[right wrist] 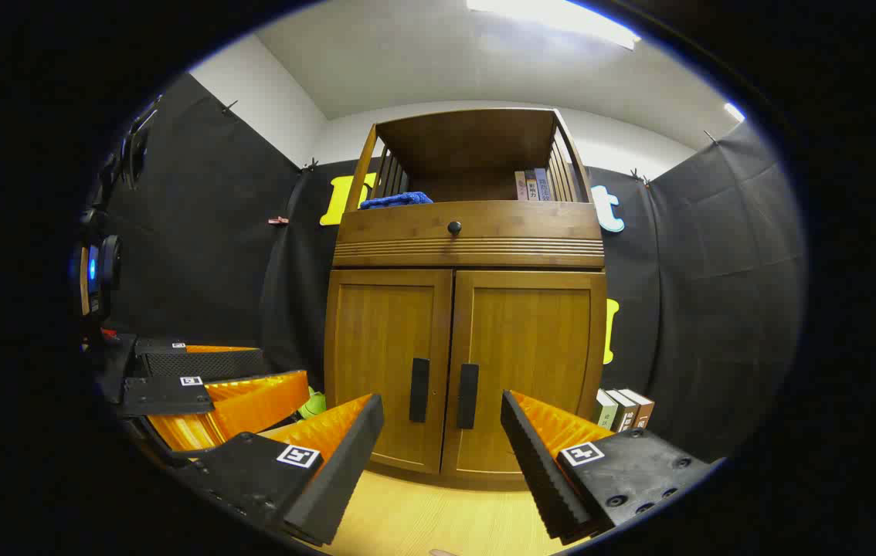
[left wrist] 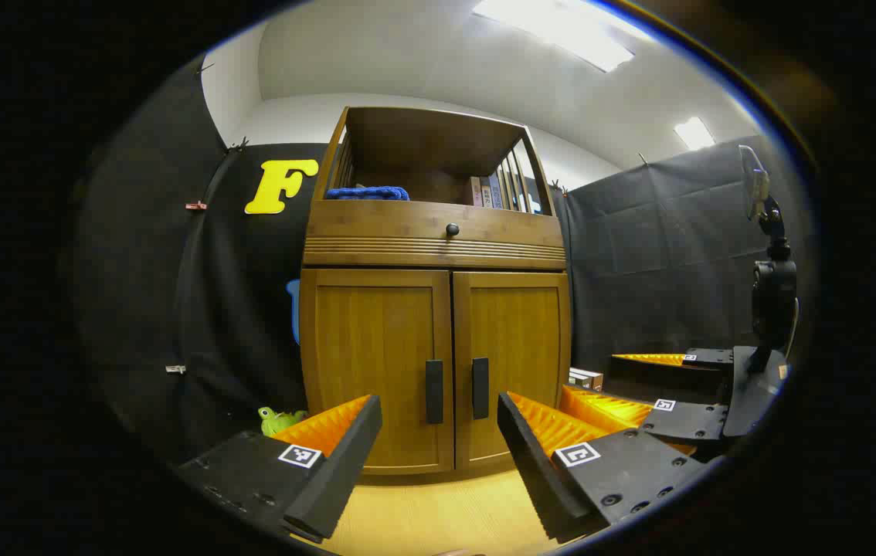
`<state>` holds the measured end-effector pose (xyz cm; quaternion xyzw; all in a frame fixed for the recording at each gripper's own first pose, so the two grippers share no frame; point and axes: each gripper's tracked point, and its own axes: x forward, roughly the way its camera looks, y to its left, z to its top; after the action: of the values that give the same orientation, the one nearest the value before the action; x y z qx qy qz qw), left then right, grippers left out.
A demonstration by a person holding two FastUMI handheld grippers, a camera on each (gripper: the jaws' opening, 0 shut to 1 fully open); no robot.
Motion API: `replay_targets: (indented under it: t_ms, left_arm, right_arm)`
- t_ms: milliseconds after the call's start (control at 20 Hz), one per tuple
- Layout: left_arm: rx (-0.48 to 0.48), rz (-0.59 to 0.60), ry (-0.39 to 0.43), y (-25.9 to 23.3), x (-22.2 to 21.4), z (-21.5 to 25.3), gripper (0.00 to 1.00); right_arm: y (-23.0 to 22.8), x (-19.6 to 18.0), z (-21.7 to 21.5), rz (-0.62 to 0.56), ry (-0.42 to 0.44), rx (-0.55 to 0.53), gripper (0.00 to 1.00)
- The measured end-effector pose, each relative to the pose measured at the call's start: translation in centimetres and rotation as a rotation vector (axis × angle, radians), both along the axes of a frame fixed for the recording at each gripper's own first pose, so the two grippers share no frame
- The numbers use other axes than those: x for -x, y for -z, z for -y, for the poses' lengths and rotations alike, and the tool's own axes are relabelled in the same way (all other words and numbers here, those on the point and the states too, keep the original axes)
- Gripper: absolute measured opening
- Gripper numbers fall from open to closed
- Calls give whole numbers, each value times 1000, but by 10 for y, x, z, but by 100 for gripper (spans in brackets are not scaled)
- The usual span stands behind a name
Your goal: Open the right door of the double-door shoe cabinet with the right hand, and open the left door with the left hand.
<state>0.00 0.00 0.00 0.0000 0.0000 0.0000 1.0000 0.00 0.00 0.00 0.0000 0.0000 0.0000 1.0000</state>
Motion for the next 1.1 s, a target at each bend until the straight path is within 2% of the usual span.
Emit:
replay_targets:
  t_ms: [1100]
  left_arm:
    - [36, 14, -55, -1, 3, -21, 94]
  right_arm:
    - [7, -3, -3, -16, -3, -2, 97]
